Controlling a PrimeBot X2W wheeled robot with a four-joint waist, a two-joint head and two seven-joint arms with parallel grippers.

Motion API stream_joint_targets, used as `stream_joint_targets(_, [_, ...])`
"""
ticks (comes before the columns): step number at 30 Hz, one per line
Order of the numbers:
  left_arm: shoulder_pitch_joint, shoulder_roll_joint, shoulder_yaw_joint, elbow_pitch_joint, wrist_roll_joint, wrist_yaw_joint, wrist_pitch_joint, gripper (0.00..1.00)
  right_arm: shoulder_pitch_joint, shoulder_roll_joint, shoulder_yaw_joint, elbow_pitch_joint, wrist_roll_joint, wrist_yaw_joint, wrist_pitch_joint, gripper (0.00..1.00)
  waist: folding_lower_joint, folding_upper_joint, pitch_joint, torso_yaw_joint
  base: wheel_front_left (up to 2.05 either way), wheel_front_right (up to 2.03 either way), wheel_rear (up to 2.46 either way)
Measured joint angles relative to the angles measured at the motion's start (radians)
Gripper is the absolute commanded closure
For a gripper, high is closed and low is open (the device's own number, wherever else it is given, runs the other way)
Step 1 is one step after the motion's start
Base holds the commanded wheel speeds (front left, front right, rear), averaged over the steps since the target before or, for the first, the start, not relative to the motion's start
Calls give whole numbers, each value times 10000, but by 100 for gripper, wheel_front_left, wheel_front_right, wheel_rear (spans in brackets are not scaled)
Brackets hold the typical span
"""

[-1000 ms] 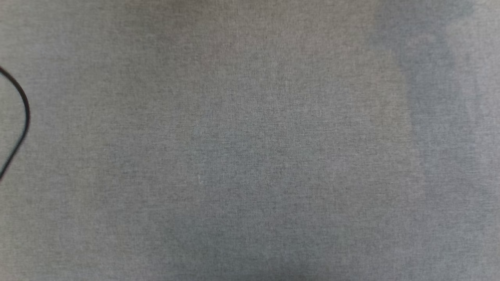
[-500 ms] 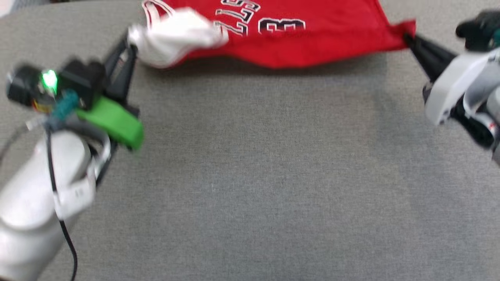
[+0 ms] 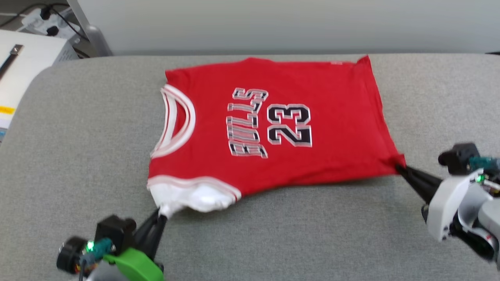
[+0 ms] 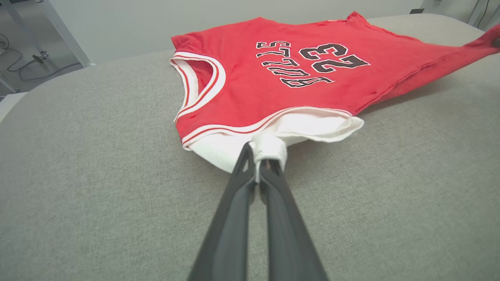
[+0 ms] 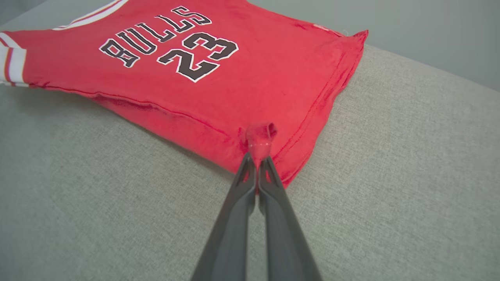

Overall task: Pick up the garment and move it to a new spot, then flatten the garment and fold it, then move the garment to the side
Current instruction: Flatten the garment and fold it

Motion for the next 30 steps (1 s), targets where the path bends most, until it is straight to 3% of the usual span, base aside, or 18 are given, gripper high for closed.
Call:
stream_joint_targets(18, [2363,155,-1058,-617,-1544,-79,1041,100,4289,-1333,-1313,-1950,920,0,706,100,0,0,-890,5,0,0,0])
stream_joint_targets(22, [2280,196,-995,-593,-1304,-98,757,100,4559,-1313,-1937,-2050,803,0,784,100,0,0,-752,33,0,0,0])
stream_joint_targets(30, [293,79,-681,-19,-387,-826,629,100,4429,-800,-3271,-2370,341,0,1066,100,0,0,-278,37,0,0,0])
